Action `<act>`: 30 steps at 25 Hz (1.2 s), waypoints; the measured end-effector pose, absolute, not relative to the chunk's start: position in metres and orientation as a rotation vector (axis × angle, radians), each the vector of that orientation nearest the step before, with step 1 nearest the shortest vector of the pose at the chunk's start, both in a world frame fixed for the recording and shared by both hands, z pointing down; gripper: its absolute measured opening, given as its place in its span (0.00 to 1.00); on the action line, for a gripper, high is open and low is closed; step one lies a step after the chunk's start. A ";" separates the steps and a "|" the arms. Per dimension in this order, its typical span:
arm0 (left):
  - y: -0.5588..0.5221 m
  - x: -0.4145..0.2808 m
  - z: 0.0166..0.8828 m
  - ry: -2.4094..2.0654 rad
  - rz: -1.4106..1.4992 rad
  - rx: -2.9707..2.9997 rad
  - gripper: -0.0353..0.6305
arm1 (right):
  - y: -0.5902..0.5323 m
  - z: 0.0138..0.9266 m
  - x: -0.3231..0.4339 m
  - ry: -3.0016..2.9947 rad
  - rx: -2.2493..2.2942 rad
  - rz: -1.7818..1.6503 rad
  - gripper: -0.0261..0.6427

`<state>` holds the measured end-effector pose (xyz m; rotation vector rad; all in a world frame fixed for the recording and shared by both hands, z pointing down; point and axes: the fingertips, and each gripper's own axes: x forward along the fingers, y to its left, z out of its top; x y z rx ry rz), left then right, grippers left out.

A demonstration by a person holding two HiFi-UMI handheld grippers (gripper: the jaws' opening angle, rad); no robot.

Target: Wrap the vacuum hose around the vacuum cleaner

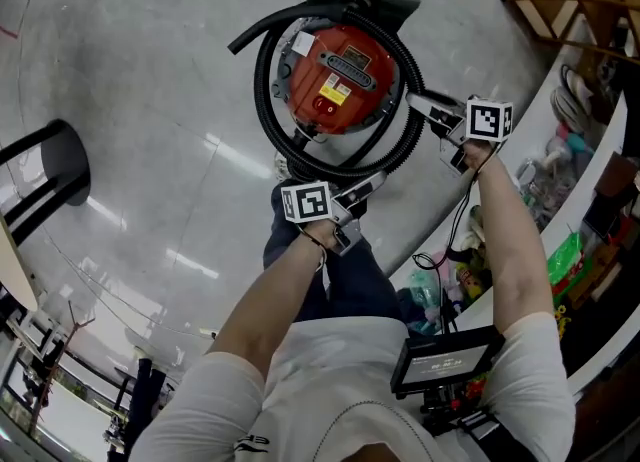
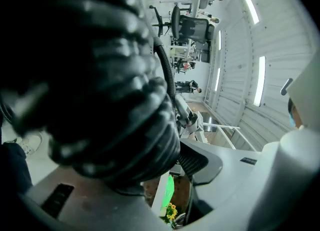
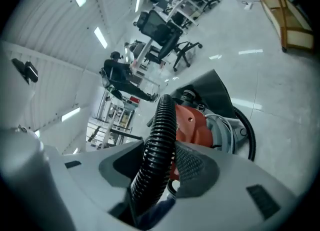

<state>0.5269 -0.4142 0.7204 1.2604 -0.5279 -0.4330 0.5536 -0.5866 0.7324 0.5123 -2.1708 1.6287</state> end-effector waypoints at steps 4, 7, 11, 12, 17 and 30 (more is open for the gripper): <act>-0.412 0.534 0.755 -0.545 -0.407 1.229 0.32 | -0.587 0.759 0.555 -2.136 0.442 1.484 0.33; -0.413 0.539 0.781 -0.551 -0.396 1.213 0.33 | -0.588 0.781 0.559 -2.114 0.411 1.427 0.33; -0.418 0.542 0.817 -0.563 -0.377 1.187 0.35 | -0.594 0.808 0.559 -2.106 0.392 1.341 0.33; -0.417 0.543 0.825 -0.566 -0.369 1.181 0.35 | -0.595 0.812 0.559 -2.105 0.388 1.318 0.33; -0.411 0.544 0.856 -0.599 -0.317 1.164 0.39 | -0.591 0.829 0.562 -2.107 0.382 1.263 0.33; -0.397 0.543 0.893 -0.643 -0.104 1.236 0.42 | -0.588 0.842 0.557 -2.143 0.414 1.273 0.33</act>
